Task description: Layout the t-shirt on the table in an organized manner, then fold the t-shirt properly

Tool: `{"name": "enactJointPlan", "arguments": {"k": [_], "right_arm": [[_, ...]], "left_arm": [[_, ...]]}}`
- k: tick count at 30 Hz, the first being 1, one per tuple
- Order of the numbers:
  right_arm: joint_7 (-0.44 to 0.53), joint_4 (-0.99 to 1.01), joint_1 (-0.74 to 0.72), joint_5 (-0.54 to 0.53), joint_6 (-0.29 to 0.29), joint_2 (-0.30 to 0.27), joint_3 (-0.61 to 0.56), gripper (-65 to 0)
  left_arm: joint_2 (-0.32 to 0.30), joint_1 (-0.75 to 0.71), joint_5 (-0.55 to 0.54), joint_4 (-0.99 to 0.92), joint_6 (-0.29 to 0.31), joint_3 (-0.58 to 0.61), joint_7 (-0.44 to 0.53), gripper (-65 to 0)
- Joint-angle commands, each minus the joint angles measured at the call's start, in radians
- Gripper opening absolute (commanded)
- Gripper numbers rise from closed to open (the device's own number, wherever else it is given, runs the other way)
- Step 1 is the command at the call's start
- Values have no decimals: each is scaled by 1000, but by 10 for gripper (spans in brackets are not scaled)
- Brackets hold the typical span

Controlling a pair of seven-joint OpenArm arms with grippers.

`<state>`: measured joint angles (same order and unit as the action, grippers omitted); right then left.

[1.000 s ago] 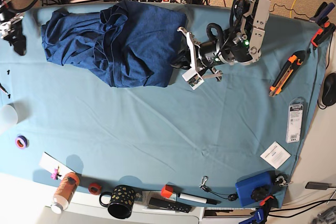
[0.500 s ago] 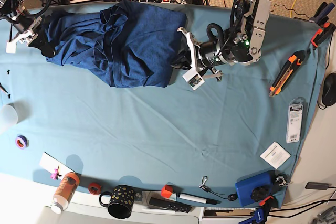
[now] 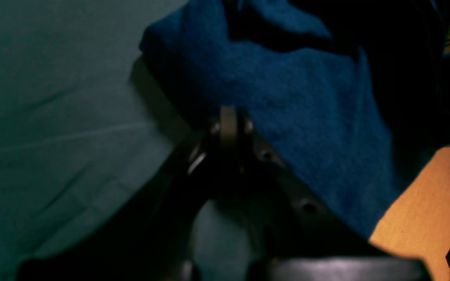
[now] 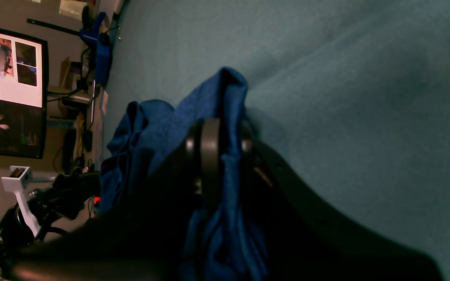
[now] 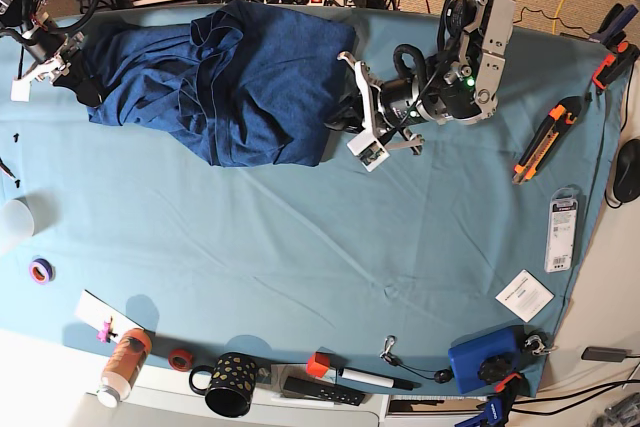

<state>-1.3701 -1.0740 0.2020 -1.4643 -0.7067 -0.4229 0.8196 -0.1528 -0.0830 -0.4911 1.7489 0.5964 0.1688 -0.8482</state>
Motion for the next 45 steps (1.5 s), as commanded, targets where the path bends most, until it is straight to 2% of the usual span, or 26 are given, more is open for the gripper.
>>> {"name": "enactJointPlan", "arguments": {"k": [1, 2, 7, 12, 16, 23, 28, 32, 38, 45], "right_arm": [[-26, -21, -5, -19, 9, -1, -7, -627], [-26, -38, -5, -19, 9, -1, -7, -649], [-26, -180, -5, -19, 9, 0, -7, -650], [-26, -388, -2, -19, 9, 37, -7, -650], [-26, -561, 1, -19, 12, 135, -7, -650], [-26, -812, 29, -19, 11, 362, -10, -650], [-26, -934, 36, -19, 11, 459, -11, -650], [-26, -967, 36, -19, 11, 476, -80, -650], [-26, -967, 36, -19, 9, 495, -285, -650], [-26, -967, 36, 238, 9, 501, -492, -650]], "left_arm": [[3, 14, -18, 15, 6, -1, 5, -650], [3, 13, -18, 15, 6, -1, -8, -650], [3, 12, -11, 15, -40, -1, -116, -650], [3, -18, 69, 15, -78, -1, -127, -650], [3, -43, 72, 15, -77, -1, -121, -650], [3, -48, 72, 15, -77, -1, -114, -650], [3, -48, 72, 15, -77, -1, -109, -650], [3, -48, 72, 15, -77, -1, -109, -650], [3, -51, 72, 15, -77, -1, -109, -650], [3, -55, 72, 15, -77, -1, -109, -650]]}}
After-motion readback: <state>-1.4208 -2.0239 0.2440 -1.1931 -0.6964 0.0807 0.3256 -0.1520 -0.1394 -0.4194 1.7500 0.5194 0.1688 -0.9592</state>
